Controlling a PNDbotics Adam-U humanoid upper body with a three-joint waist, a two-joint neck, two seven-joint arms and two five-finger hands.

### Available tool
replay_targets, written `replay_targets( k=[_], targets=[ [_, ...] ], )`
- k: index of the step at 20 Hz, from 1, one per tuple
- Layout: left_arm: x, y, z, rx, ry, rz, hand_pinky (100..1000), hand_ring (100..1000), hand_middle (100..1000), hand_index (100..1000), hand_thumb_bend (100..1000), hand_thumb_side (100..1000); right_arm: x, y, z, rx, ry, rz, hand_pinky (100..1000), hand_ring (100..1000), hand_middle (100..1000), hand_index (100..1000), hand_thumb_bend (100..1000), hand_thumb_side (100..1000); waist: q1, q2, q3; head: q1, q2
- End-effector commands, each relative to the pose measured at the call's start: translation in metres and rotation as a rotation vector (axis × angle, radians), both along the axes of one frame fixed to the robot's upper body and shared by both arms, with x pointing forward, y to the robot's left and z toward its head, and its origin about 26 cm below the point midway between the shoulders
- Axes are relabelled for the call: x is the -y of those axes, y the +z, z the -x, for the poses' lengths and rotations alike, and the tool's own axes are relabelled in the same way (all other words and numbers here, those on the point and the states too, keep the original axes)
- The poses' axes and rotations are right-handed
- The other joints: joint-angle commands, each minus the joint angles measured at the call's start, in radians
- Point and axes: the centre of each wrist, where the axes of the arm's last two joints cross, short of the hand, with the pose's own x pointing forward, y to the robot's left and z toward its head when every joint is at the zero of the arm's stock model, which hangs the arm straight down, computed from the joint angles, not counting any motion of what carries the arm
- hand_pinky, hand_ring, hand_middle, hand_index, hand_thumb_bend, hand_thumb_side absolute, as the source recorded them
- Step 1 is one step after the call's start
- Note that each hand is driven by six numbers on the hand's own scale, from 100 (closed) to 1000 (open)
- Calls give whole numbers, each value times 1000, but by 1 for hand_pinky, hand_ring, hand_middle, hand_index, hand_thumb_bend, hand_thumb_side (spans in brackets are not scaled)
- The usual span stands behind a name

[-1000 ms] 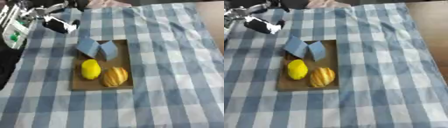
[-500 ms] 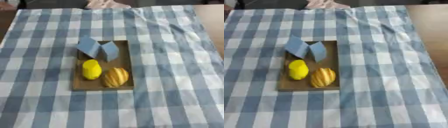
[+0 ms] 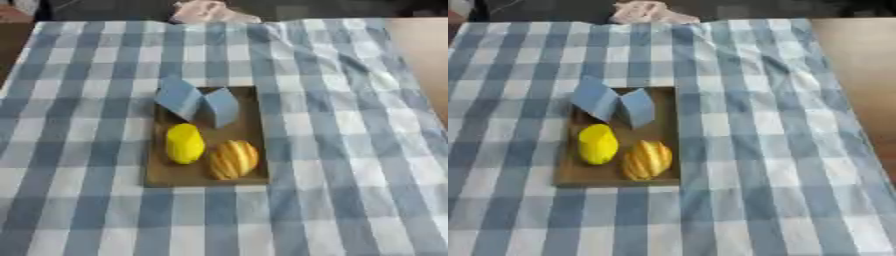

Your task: Pick up objects on the table and place them in the box.

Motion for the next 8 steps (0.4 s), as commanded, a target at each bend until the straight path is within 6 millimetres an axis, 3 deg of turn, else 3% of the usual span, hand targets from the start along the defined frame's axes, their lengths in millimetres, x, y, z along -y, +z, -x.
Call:
replay_targets(
  k=[1, 8],
  targets=[
    [-2, 2, 4, 21, 5, 19, 861, 705, 631, 809, 100, 652, 1, 9, 4, 40, 15, -19, 833, 637, 580, 846, 100, 531, -1, -15, 0, 5, -17],
    [1, -10, 4, -9, -1, 42, 861, 703, 632, 811, 100, 668, -2, 5, 3, 27, 53, -62, 832, 638, 595, 859, 100, 526, 0, -13, -1, 13, -22]
  ],
)
